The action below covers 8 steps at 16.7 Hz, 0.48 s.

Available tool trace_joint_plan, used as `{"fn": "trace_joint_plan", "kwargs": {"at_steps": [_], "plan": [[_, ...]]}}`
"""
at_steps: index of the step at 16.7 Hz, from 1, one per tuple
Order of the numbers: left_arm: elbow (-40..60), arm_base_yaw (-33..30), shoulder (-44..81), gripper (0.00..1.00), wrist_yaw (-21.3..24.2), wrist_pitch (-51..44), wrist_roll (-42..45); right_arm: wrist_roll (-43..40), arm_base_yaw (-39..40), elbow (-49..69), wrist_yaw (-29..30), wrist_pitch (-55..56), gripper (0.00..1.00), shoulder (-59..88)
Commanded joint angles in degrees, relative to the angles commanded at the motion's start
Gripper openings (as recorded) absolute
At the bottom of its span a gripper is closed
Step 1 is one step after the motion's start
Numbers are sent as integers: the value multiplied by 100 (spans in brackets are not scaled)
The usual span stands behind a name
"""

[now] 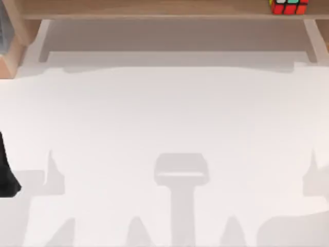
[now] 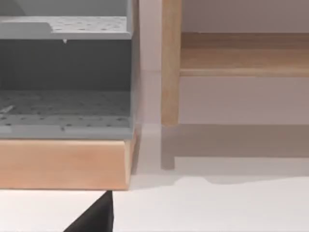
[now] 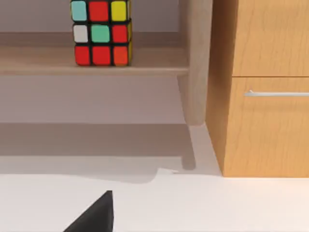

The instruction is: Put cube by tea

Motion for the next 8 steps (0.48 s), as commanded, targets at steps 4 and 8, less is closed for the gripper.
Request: {"fn": "trace_joint_plan", "kwargs": {"at_steps": [4, 8], "plan": [[0, 0, 0, 100, 0, 0, 0, 2, 32, 86, 18, 103, 100, 170], [0, 0, 0, 100, 0, 0, 0, -9, 164, 577, 176, 689, 100, 1157]]}}
